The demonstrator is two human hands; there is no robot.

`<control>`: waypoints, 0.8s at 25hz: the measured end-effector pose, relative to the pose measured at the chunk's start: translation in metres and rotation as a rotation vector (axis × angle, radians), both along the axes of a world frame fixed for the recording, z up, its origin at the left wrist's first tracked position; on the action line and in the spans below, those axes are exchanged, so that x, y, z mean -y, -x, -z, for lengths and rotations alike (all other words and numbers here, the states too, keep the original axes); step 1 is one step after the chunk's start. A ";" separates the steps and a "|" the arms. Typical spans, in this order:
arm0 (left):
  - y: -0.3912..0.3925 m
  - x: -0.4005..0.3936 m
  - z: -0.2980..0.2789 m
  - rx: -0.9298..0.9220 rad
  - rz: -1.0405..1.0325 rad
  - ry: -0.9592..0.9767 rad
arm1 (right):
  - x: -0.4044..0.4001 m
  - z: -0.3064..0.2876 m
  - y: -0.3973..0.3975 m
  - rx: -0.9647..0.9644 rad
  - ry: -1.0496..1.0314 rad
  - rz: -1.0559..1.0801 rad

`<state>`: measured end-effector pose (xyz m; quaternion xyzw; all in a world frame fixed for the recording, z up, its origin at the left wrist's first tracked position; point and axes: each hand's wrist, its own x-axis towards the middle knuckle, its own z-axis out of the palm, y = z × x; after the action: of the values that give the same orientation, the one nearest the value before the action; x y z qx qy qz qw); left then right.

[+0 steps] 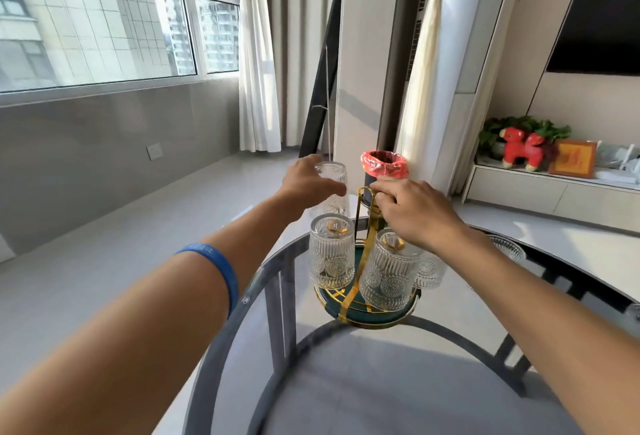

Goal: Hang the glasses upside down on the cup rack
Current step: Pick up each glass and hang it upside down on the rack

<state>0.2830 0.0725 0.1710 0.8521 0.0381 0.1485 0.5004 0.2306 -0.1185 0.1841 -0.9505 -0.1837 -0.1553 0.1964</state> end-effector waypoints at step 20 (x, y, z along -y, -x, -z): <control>0.012 -0.002 0.010 -0.386 0.067 0.179 | 0.010 0.011 0.006 -0.212 -0.343 -0.115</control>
<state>0.2714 0.0748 0.1613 0.8177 0.1179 -0.0383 0.5621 0.2249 -0.1286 0.1727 -0.9020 -0.1870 -0.0720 0.3824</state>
